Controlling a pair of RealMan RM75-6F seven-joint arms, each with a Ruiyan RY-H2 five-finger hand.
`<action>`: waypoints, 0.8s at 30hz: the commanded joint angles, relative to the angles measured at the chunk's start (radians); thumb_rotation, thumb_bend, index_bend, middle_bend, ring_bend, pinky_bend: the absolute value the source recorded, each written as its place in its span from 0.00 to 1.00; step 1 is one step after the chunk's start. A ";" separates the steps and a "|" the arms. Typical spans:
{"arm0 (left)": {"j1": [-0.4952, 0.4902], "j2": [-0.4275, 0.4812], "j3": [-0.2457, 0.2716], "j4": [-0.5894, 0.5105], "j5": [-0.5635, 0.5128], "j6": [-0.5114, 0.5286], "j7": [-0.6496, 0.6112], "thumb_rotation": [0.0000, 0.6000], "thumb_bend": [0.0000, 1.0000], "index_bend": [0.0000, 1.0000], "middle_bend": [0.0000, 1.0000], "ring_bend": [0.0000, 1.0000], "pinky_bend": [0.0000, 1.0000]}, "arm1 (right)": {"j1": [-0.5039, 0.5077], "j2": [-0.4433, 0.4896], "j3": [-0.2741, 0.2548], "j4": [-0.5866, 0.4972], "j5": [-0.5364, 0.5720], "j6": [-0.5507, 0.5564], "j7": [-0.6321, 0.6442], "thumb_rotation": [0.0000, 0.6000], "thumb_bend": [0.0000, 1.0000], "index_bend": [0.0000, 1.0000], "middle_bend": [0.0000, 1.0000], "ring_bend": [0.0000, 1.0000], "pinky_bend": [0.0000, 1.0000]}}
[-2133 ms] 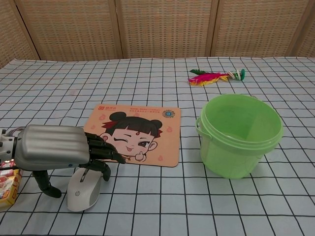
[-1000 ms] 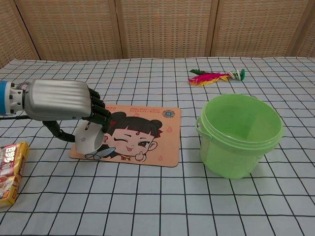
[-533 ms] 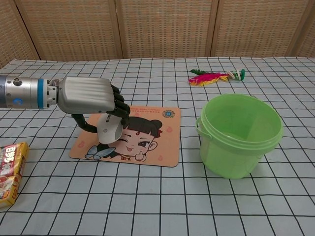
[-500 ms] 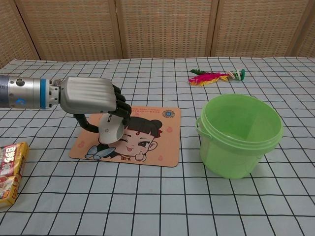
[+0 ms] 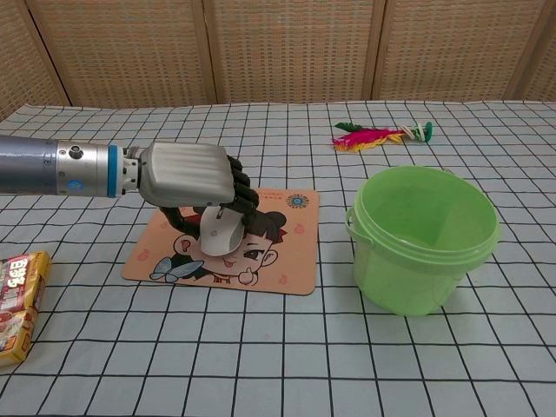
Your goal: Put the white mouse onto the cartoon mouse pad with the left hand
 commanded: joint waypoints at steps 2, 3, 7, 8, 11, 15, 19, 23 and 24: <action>0.005 -0.002 0.004 0.009 -0.013 0.007 0.016 1.00 0.46 0.31 0.02 0.05 0.17 | -0.001 0.000 -0.001 -0.003 -0.003 0.003 -0.001 1.00 0.10 0.10 0.00 0.00 0.00; 0.006 -0.001 0.005 0.010 -0.015 0.009 0.018 1.00 0.44 0.26 0.00 0.02 0.14 | -0.001 0.000 -0.001 -0.003 -0.003 0.004 -0.002 1.00 0.10 0.10 0.00 0.00 0.00; 0.012 0.007 0.004 0.010 -0.029 0.020 0.023 1.00 0.44 0.17 0.00 0.00 0.11 | -0.002 -0.002 -0.002 -0.005 -0.011 0.010 -0.003 1.00 0.10 0.10 0.00 0.00 0.00; 0.016 0.012 0.005 0.008 -0.032 0.028 0.026 1.00 0.44 0.16 0.00 0.00 0.11 | -0.002 -0.002 -0.003 -0.006 -0.014 0.012 -0.005 1.00 0.10 0.10 0.00 0.00 0.00; 0.026 0.023 0.008 0.002 -0.040 0.039 0.034 1.00 0.44 0.14 0.00 0.00 0.11 | -0.002 -0.003 -0.005 -0.007 -0.022 0.017 -0.006 1.00 0.10 0.10 0.00 0.00 0.00; 0.040 0.043 0.015 -0.010 -0.046 0.063 0.048 1.00 0.44 0.14 0.00 0.00 0.11 | -0.003 -0.005 -0.009 -0.009 -0.030 0.020 -0.006 1.00 0.10 0.10 0.00 0.00 0.00; 0.073 0.077 0.005 -0.038 -0.070 0.110 0.060 1.00 0.43 0.14 0.00 0.00 0.11 | -0.002 -0.005 -0.016 -0.014 -0.043 0.021 -0.009 1.00 0.10 0.10 0.00 0.00 0.00; 0.138 0.124 -0.036 -0.111 -0.125 0.189 0.092 1.00 0.43 0.14 0.00 0.00 0.11 | -0.004 -0.003 -0.022 -0.021 -0.054 0.025 -0.009 1.00 0.10 0.10 0.00 0.00 0.00; 0.148 0.134 -0.042 -0.134 -0.133 0.196 0.103 1.00 0.43 0.14 0.00 0.00 0.11 | -0.004 -0.002 -0.023 -0.022 -0.055 0.025 -0.010 1.00 0.10 0.10 0.00 0.00 0.00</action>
